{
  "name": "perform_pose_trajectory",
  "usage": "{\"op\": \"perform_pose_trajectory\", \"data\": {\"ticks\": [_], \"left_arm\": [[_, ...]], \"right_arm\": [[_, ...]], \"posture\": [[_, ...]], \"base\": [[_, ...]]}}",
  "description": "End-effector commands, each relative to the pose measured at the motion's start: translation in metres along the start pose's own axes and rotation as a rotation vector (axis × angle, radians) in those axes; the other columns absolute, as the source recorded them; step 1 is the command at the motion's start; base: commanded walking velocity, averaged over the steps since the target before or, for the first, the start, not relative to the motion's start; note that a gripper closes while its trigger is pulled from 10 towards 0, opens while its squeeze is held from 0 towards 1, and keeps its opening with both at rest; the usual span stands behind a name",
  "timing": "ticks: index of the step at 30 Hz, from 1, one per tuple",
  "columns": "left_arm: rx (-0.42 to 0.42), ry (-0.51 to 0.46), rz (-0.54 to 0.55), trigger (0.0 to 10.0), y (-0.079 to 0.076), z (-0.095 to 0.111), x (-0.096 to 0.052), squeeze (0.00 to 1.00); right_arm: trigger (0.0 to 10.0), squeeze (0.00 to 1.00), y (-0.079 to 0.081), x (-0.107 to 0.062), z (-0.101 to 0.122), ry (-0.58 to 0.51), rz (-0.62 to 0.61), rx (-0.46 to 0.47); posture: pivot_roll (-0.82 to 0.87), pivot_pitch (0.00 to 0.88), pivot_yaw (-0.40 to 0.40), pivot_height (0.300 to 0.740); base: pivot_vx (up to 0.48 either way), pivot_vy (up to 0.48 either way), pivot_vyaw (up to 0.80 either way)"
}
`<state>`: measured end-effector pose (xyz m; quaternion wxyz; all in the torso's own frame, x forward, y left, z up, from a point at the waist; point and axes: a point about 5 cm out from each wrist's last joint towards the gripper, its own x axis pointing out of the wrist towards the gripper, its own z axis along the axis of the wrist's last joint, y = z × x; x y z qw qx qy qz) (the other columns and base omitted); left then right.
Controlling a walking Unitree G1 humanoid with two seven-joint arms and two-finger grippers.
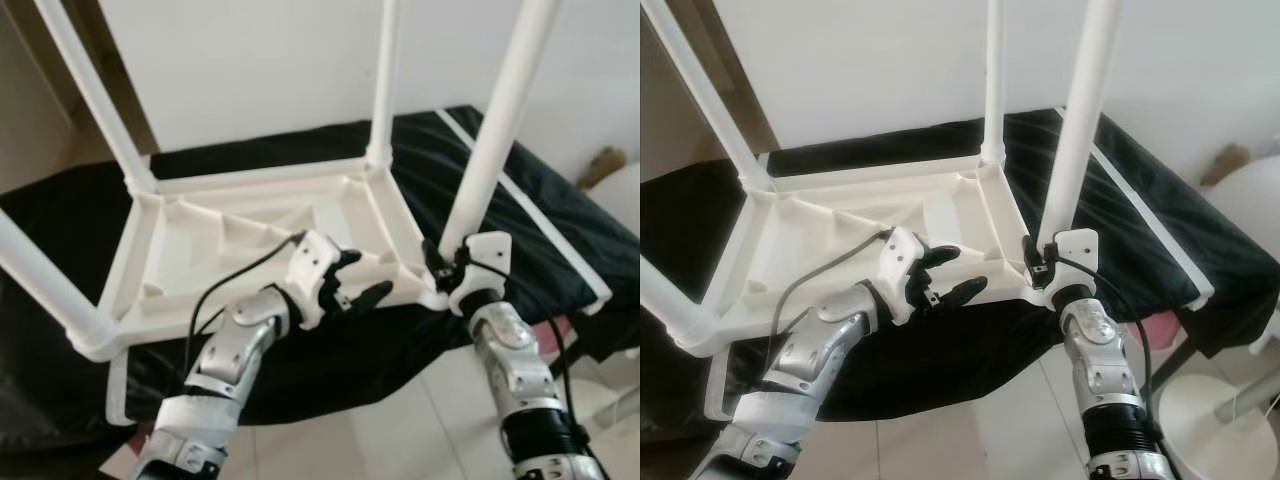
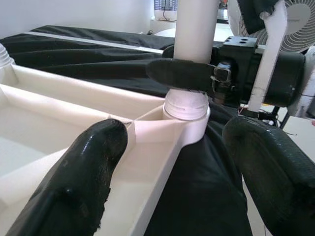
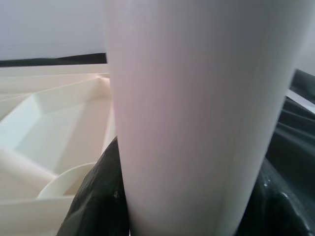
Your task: Building children table
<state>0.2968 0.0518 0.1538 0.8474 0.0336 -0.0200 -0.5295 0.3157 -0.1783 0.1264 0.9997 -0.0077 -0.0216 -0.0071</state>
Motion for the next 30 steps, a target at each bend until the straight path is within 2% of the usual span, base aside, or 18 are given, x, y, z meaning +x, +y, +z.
{"op": "perform_pose_trajectory", "data": {"ticks": [1, 2, 3, 4, 6, 7, 9, 10, 14, 18, 20, 27, 28, 30], "left_arm": [[-0.012, 0.004, 0.017, 10.0, -0.001, -0.001, 0.000, 0.00], [-0.017, 0.001, 0.018, 10.0, -0.003, -0.001, 0.001, 0.00], [-0.017, 0.001, 0.018, 10.0, -0.003, -0.001, 0.001, 0.00], [-0.021, -0.002, 0.018, 10.0, -0.004, -0.001, 0.001, 0.00], [-0.026, -0.004, 0.017, 10.0, -0.007, -0.001, 0.001, 0.00], [-0.026, -0.004, 0.017, 10.0, -0.007, -0.001, 0.001, 0.00], [-0.032, -0.007, 0.017, 10.0, -0.008, -0.001, 0.001, 0.00], [-0.036, -0.008, 0.017, 10.0, -0.009, -0.001, 0.001, 0.00], [-0.037, -0.011, 0.019, 10.0, -0.009, -0.001, 0.000, 0.00], [-0.061, -0.027, 0.029, 10.0, -0.010, 0.001, -0.003, 0.00], [-0.072, -0.038, 0.023, 10.0, -0.011, 0.002, -0.003, 0.00], [-0.069, -0.044, 0.018, 10.0, -0.010, 0.006, 0.000, 0.00], [-0.067, -0.040, 0.015, 10.0, -0.010, 0.005, -0.001, 0.00], [-0.067, -0.040, 0.015, 10.0, -0.010, 0.005, -0.001, 0.00]], "right_arm": [[10.0, 0.00, -0.013, -0.012, -0.034, 0.174, -0.136, 0.007], [10.0, 0.00, -0.013, -0.013, -0.037, 0.186, -0.199, 0.017], [10.0, 0.00, -0.013, -0.013, -0.037, 0.186, -0.199, 0.017], [10.0, 0.00, -0.011, -0.015, -0.039, 0.200, -0.306, 0.039], [10.0, 0.00, -0.004, -0.017, -0.042, 0.216, -0.426, 0.084], [10.0, 0.00, -0.004, -0.017, -0.042, 0.216, -0.426, 0.084], [10.0, 0.00, 0.013, -0.014, -0.037, 0.198, -0.388, 0.109], [10.0, 0.00, 0.016, -0.013, -0.035, 0.182, -0.353, 0.090], [10.0, 0.00, 0.016, -0.013, -0.035, 0.176, -0.342, 0.079], [10.0, 0.00, 0.025, -0.014, -0.030, 0.143, -0.303, 0.119], [10.0, 0.00, 0.028, -0.015, -0.026, 0.116, -0.282, 0.111], [10.0, 0.00, 0.027, -0.011, -0.021, 0.088, -0.275, 0.134], [10.0, 0.79, 0.027, -0.011, -0.019, 0.076, -0.273, 0.137], [10.0, 0.79, 0.027, -0.011, -0.019, 0.076, -0.273, 0.137]], "posture": [[-0.08, 0.000, 0.034, 0.740], [-0.08, 0.000, 0.031, 0.740], [-0.08, 0.000, 0.031, 0.740], [-0.08, 0.000, 0.027, 0.740], [-0.07, 0.000, 0.027, 0.740], [-0.07, 0.000, 0.027, 0.740], [-0.07, 0.000, 0.026, 0.740], [-0.07, 0.000, 0.022, 0.740], [-0.07, 0.000, 0.018, 0.740], [-0.06, 0.000, 0.018, 0.740], [-0.06, 0.000, 0.017, 0.740], [-0.06, 0.000, 0.018, 0.740], [-0.06, 0.000, 0.019, 0.740], [-0.06, 0.000, 0.019, 0.740]], "base": [[0.000, 0.000, 0.00], [0.000, 0.000, 0.00], [0.000, 0.000, 0.00], [0.000, 0.000, 0.00], [0.000, 0.000, 0.00], [0.000, 0.000, 0.00], [0.000, 0.000, 0.00], [0.000, 0.000, 0.00], [0.000, 0.000, 0.00], [0.000, 0.000, 0.00], [0.000, 0.000, 0.00], [0.000, 0.000, 0.00], [0.000, 0.000, 0.00], [0.000, 0.000, 0.00]]}}
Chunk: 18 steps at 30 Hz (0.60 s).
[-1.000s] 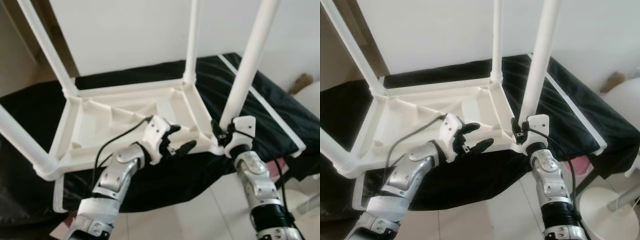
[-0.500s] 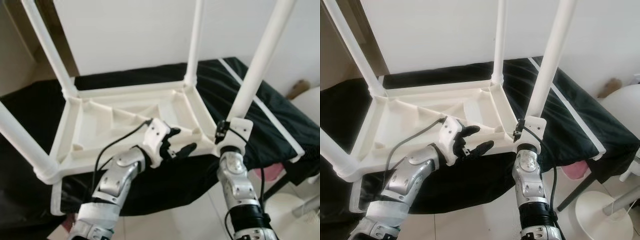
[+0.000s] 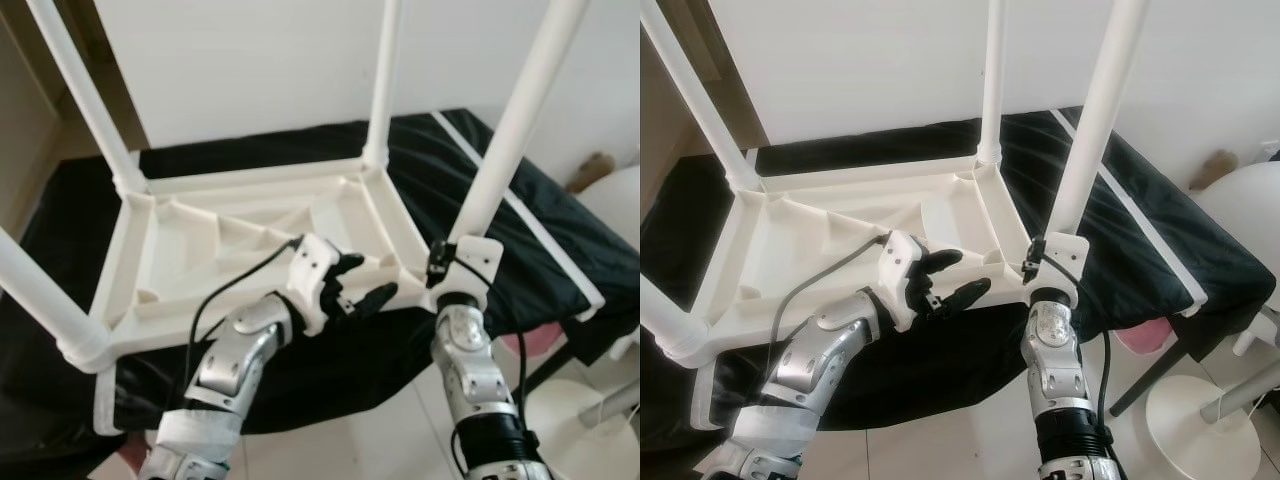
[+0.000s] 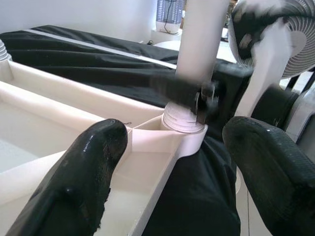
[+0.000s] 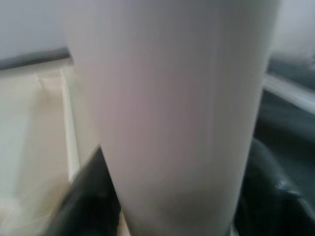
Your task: Building children table
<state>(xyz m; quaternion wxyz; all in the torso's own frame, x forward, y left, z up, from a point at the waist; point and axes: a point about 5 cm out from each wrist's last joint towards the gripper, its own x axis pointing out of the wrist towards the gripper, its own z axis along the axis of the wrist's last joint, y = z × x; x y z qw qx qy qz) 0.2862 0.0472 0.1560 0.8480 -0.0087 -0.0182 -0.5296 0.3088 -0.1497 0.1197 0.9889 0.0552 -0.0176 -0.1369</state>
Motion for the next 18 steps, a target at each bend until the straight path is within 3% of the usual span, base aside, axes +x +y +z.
{"op": "perform_pose_trajectory", "data": {"ticks": [1, 2, 10, 17, 18], "left_arm": [[0.008, 0.005, 0.011, 10.0, 0.001, 0.002, 0.000, 0.00], [0.008, 0.008, 0.009, 10.0, 0.001, 0.002, -0.001, 0.00], [-0.001, 0.023, -0.007, 10.0, -0.001, 0.000, -0.003, 0.00], [-0.006, 0.038, -0.031, 10.0, -0.002, -0.002, 0.000, 0.00], [-0.006, 0.039, -0.033, 10.0, -0.002, -0.002, 0.000, 0.00]], "right_arm": [[10.0, 0.79, -0.004, -0.003, -0.012, 0.058, -0.012, 0.010], [10.0, 1.00, -0.003, -0.003, -0.011, 0.053, -0.001, 0.017], [10.0, 1.00, -0.006, -0.007, -0.003, -0.008, 0.073, -0.008], [10.0, 1.00, -0.035, -0.013, 0.008, -0.058, 0.239, -0.048], [10.0, 0.55, -0.037, -0.013, 0.009, -0.063, 0.252, -0.049]], "posture": [[-0.06, 0.000, 0.019, 0.740], [-0.07, 0.000, 0.024, 0.740], [-0.09, 0.000, 0.053, 0.740], [-0.12, 0.000, 0.076, 0.740], [-0.12, 0.000, 0.080, 0.740]], "base": [[0.000, 0.000, 0.00], [0.000, 0.000, 0.00], [0.000, 0.000, 0.00], [0.000, 0.000, 0.00], [0.000, 0.000, 0.00]]}}
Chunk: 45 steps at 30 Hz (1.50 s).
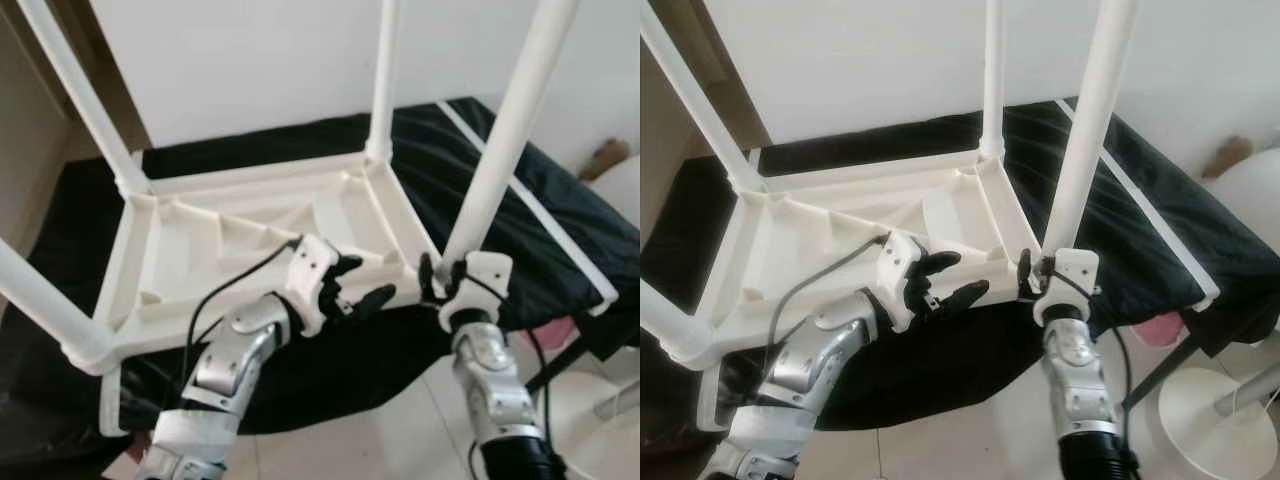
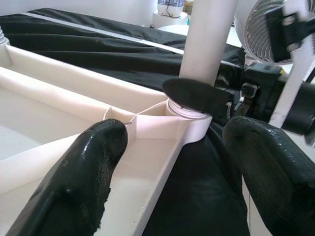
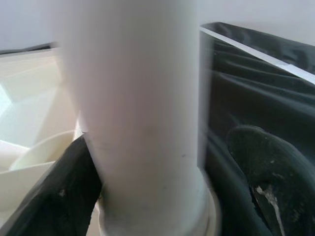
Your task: Building children table
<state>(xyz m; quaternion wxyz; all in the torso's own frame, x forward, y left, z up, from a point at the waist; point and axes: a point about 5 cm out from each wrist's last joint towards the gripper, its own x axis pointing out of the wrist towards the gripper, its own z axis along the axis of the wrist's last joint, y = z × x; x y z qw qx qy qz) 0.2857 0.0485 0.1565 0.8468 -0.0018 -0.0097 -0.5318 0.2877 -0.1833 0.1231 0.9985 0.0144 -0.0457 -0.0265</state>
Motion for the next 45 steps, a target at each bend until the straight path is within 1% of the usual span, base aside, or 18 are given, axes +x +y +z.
{"op": "perform_pose_trajectory", "data": {"ticks": [1, 3, 7, 8, 9, 10, 16, 20, 21, 22, 23, 24, 27, 36, 37, 38, 39, 45], "left_arm": [[-0.009, 0.018, -0.035, 10.0, -0.003, -0.003, 0.002, 0.00], [-0.009, 0.019, -0.041, 10.0, -0.003, -0.003, 0.002, 0.00], [-0.015, 0.030, -0.063, 10.0, -0.005, -0.004, 0.004, 0.00], [-0.015, 0.030, -0.063, 10.0, -0.005, -0.004, 0.004, 0.00], [-0.016, 0.032, -0.074, 10.0, -0.006, -0.004, 0.006, 0.00], [-0.017, 0.032, -0.078, 10.0, -0.007, -0.004, 0.007, 0.00], [-0.015, 0.030, -0.088, 10.0, -0.008, -0.003, 0.010, 0.00], [-0.011, 0.032, -0.084, 10.0, -0.008, -0.004, 0.009, 0.00], [-0.009, 0.033, -0.083, 10.0, -0.007, -0.004, 0.009, 0.00], [-0.008, 0.033, -0.082, 10.0, -0.007, -0.003, 0.009, 0.00], [-0.007, 0.032, -0.080, 10.0, -0.007, -0.003, 0.009, 0.00], [-0.006, 0.031, -0.077, 10.0, -0.006, -0.002, 0.009, 0.00], [-0.005, 0.028, -0.071, 10.0, -0.005, -0.001, 0.009, 0.00], [-0.010, 0.033, -0.068, 10.0, -0.007, -0.004, 0.006, 0.00], [-0.011, 0.034, -0.069, 10.0, -0.008, -0.004, 0.006, 0.00], [-0.011, 0.034, -0.069, 10.0, -0.008, -0.004, 0.006, 0.00], [-0.011, 0.039, -0.071, 10.0, -0.008, -0.005, 0.005, 0.00], [-0.009, 0.049, -0.066, 10.0, -0.006, -0.007, 0.002, 0.00]], "right_arm": [[10.0, 0.00, -0.003, -0.002, 0.003, -0.019, 0.059, 0.022], [10.0, 0.00, -0.005, -0.002, 0.005, -0.023, 0.084, 0.023], [10.0, 0.00, -0.004, 0.001, 0.011, -0.004, 0.324, -0.027], [10.0, 0.00, -0.004, 0.001, 0.011, -0.004, 0.324, -0.027], [10.0, 0.00, -0.001, 0.004, 0.014, -0.003, 0.417, -0.066], [10.0, 0.00, 0.000, 0.005, 0.015, -0.003, 0.443, -0.079], [10.0, 0.00, -0.005, 0.018, 0.019, 0.001, 0.472, -0.123], [10.0, 0.00, -0.006, 0.031, 0.021, 0.012, 0.520, -0.161], [9.4, 0.00, -0.006, 0.033, 0.021, 0.020, 0.536, -0.173], [9.4, 0.00, -0.007, 0.034, 0.021, 0.025, 0.544, -0.179], [0.6, 0.00, -0.008, 0.034, 0.020, 0.029, 0.553, -0.196], [0.0, 0.00, -0.009, 0.034, 0.019, 0.037, 0.556, -0.211], [0.0, 0.00, -0.011, 0.034, 0.016, 0.054, 0.568, -0.234], [0.0, 0.00, -0.016, 0.027, 0.003, 0.103, 0.566, -0.220], [2.6, 0.00, -0.018, 0.026, 0.000, 0.120, 0.540, -0.224], [2.6, 0.00, -0.018, 0.026, 0.000, 0.120, 0.540, -0.224], [10.0, 0.00, -0.018, 0.026, -0.005, 0.146, 0.480, -0.224], [10.0, 0.00, -0.013, 0.027, -0.006, 0.152, 0.401, -0.197]], "posture": [[-0.12, 0.000, 0.080, 0.740], [-0.13, 0.000, 0.087, 0.740], [-0.15, 0.000, 0.100, 0.740], [-0.15, 0.000, 0.100, 0.740], [-0.16, 0.000, 0.110, 0.740], [-0.16, 0.000, 0.110, 0.740], [-0.16, 0.000, 0.107, 0.740], [-0.15, 0.000, 0.104, 0.740], [-0.14, 0.000, 0.100, 0.740], [-0.14, 0.000, 0.099, 0.740], [-0.14, 0.000, 0.096, 0.740], [-0.14, 0.000, 0.096, 0.740], [-0.13, 0.000, 0.095, 0.740], [-0.13, 0.000, 0.095, 0.740], [-0.13, 0.000, 0.094, 0.740], [-0.13, 0.000, 0.094, 0.740], [-0.12, 0.000, 0.090, 0.740], [-0.13, 0.000, 0.087, 0.740]], "base": [[0.000, 0.000, 0.00], [0.000, 0.000, 0.00], [0.000, 0.000, 0.00], [0.000, 0.000, 0.00], [0.000, 0.000, 0.00], [0.000, 0.000, 0.00], [0.000, 0.000, 0.00], [0.000, 0.000, 0.00], [0.000, 0.000, 0.00], [0.000, 0.000, 0.00], [0.000, 0.000, 0.00], [0.000, 0.000, 0.00], [0.000, 0.000, 0.00], [0.000, 0.000, 0.00], [0.000, 0.000, 0.00], [0.000, 0.000, 0.00], [0.000, 0.000, 0.00], [0.000, 0.000, 0.00]]}}
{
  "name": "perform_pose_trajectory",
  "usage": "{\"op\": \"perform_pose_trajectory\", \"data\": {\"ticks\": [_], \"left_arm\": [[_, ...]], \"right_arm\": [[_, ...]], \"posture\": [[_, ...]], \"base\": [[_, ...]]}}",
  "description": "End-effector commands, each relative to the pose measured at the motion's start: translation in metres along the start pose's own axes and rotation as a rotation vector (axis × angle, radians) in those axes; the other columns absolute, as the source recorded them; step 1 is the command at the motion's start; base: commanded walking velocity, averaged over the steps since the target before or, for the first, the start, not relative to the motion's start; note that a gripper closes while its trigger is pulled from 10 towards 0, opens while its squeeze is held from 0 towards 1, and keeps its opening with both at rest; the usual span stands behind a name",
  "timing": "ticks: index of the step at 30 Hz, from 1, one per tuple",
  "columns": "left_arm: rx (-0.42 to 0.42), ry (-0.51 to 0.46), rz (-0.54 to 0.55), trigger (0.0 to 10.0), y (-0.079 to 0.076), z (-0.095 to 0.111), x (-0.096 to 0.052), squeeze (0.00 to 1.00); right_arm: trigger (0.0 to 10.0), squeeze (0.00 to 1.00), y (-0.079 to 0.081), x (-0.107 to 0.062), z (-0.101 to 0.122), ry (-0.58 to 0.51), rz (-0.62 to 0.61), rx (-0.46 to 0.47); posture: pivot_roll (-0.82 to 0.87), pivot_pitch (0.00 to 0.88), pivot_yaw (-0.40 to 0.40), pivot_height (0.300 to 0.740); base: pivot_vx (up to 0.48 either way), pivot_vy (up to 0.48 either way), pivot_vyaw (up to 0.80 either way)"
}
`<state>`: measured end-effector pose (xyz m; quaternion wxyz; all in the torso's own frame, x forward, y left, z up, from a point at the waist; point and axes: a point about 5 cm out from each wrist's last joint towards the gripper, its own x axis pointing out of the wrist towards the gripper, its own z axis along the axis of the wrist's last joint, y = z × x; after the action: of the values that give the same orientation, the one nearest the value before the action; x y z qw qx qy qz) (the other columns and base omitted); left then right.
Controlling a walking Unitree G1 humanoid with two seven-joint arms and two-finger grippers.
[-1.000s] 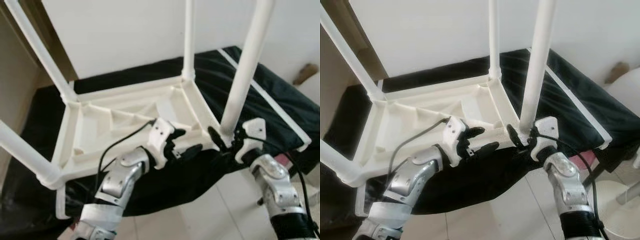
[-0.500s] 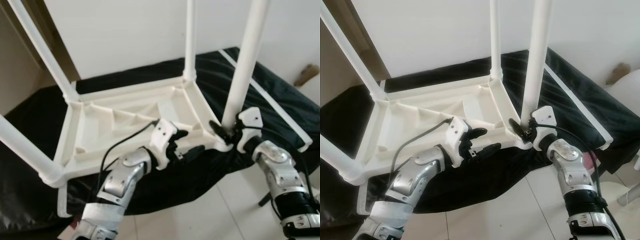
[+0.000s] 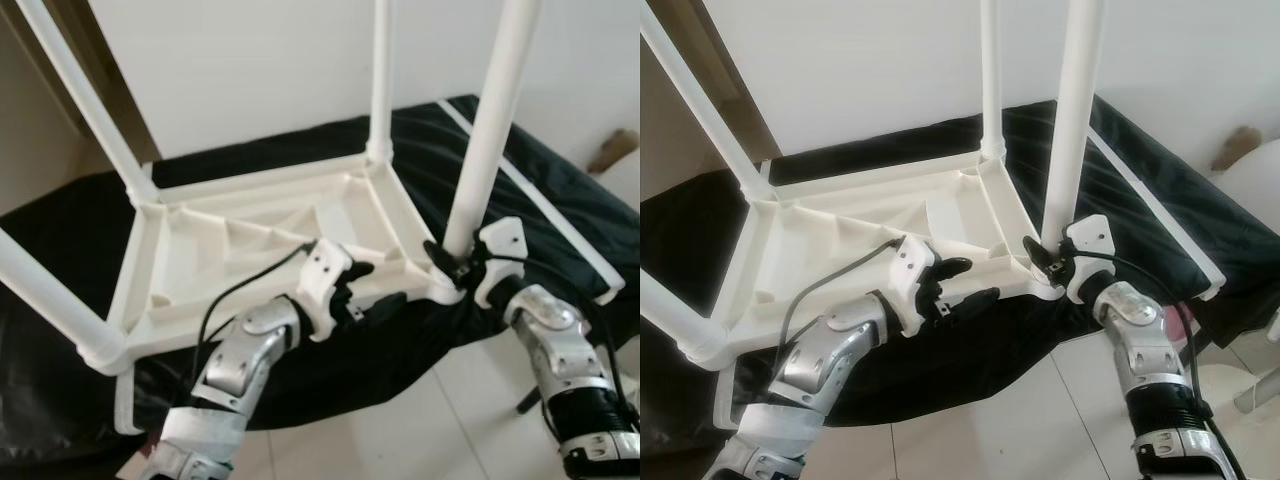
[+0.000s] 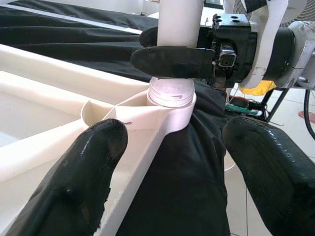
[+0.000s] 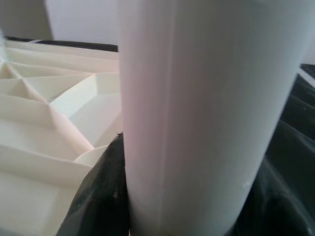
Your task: Building children table
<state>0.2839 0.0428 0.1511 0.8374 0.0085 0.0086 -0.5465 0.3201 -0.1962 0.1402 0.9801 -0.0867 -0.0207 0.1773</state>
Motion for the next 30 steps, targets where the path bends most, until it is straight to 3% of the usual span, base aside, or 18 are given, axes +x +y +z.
{"op": "perform_pose_trajectory", "data": {"ticks": [1, 7, 14, 16, 17, 18, 19, 20, 22, 30], "left_arm": [[-0.006, 0.008, -0.030, 10.0, -0.002, -0.001, -0.003, 0.00], [-0.008, 0.008, -0.022, 10.0, -0.002, -0.002, -0.003, 0.00], [-0.013, 0.007, -0.020, 10.0, -0.003, -0.003, -0.003, 0.00], [-0.017, 0.005, -0.021, 10.0, -0.004, -0.003, -0.002, 0.00], [-0.017, 0.005, -0.021, 10.0, -0.004, -0.003, -0.002, 0.00], [-0.018, 0.004, -0.022, 10.0, -0.005, -0.003, -0.002, 0.00], [-0.018, 0.004, -0.022, 10.0, -0.005, -0.003, -0.002, 0.00], [-0.019, 0.003, -0.023, 10.0, -0.006, -0.003, -0.002, 0.00], [-0.021, 0.001, -0.026, 10.0, -0.007, -0.003, -0.001, 0.00], [-0.016, -0.005, -0.014, 10.0, -0.003, 0.000, -0.002, 0.00]], "right_arm": [[10.0, 0.00, 0.006, -0.005, -0.021, 0.102, -0.017, 0.013], [10.0, 0.00, 0.022, 0.002, -0.018, 0.091, -0.213, 0.202], [10.0, 0.00, 0.027, 0.007, -0.019, 0.113, -0.381, 0.279], [10.0, 0.00, 0.029, 0.008, -0.021, 0.138, -0.545, 0.309], [10.0, 0.00, 0.029, 0.008, -0.021, 0.138, -0.545, 0.309], [10.0, 0.00, 0.030, 0.005, -0.022, 0.146, -0.675, 0.313], [10.0, 0.00, 0.030, 0.005, -0.022, 0.146, -0.675, 0.313], [10.0, 0.00, 0.032, 0.003, -0.022, 0.152, -0.764, 0.315], [10.0, 0.00, 0.042, 0.007, -0.021, 0.160, -0.749, 0.333], [10.0, 0.00, 0.053, 0.010, -0.021, 0.187, -0.709, 0.358]], "posture": [[-0.13, 0.000, 0.087, 0.740], [-0.12, 0.000, 0.075, 0.740], [-0.12, 0.000, 0.073, 0.740], [-0.12, 0.000, 0.070, 0.740], [-0.12, 0.000, 0.070, 0.740], [-0.11, 0.000, 0.070, 0.740], [-0.11, 0.000, 0.070, 0.740], [-0.11, 0.000, 0.070, 0.740], [-0.11, 0.000, 0.072, 0.740], [-0.10, 0.000, 0.065, 0.740]], "base": [[0.000, 0.000, 0.00], [0.000, 0.000, 0.00], [0.000, 0.000, 0.00], [0.000, 0.000, 0.00], [0.000, 0.000, 0.00], [0.000, 0.000, 0.00], [0.000, 0.000, 0.00], [0.000, 0.000, 0.00], [0.000, 0.000, 0.00], [0.000, 0.000, 0.00]]}}
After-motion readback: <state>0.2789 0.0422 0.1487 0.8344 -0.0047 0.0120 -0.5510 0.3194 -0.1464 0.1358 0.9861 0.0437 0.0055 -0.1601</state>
